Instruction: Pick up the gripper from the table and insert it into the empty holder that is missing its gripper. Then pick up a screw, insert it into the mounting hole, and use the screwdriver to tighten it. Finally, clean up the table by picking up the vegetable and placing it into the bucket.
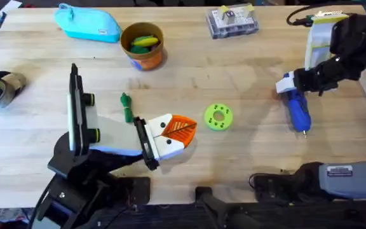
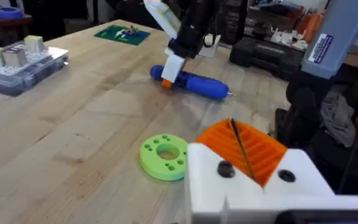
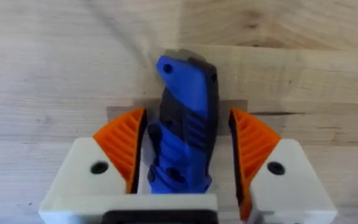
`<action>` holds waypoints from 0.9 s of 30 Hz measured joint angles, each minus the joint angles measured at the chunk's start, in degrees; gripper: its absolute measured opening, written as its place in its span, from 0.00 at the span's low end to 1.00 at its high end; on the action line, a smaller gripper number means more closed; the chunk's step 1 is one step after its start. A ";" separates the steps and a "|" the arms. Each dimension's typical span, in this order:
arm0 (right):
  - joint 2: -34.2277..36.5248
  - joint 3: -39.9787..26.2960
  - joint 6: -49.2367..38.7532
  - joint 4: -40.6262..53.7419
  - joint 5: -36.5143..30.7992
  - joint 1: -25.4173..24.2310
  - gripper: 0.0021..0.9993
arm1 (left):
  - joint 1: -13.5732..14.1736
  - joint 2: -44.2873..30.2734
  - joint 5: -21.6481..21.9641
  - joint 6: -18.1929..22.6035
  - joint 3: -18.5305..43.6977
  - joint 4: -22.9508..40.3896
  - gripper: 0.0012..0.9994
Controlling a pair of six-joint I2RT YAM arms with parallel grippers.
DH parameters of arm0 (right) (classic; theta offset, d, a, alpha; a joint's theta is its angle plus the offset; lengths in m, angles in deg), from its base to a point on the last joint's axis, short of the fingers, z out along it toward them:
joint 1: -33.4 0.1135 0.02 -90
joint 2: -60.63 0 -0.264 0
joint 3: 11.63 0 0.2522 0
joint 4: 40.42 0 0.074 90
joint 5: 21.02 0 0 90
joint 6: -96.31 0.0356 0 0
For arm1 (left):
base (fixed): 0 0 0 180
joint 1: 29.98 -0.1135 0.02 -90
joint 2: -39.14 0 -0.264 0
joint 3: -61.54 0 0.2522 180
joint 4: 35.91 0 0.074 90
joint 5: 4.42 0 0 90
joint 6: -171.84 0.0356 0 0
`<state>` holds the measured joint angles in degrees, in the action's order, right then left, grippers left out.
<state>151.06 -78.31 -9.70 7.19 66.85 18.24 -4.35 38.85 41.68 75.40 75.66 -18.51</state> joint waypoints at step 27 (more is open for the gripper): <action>-8.82 -1.04 2.80 -0.47 -0.39 0.00 0.02 | 0.00 0.00 0.00 0.00 0.00 0.00 0.01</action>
<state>142.24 -79.36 -6.90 6.72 66.45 18.24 -4.35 38.85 41.68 75.40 75.66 -18.51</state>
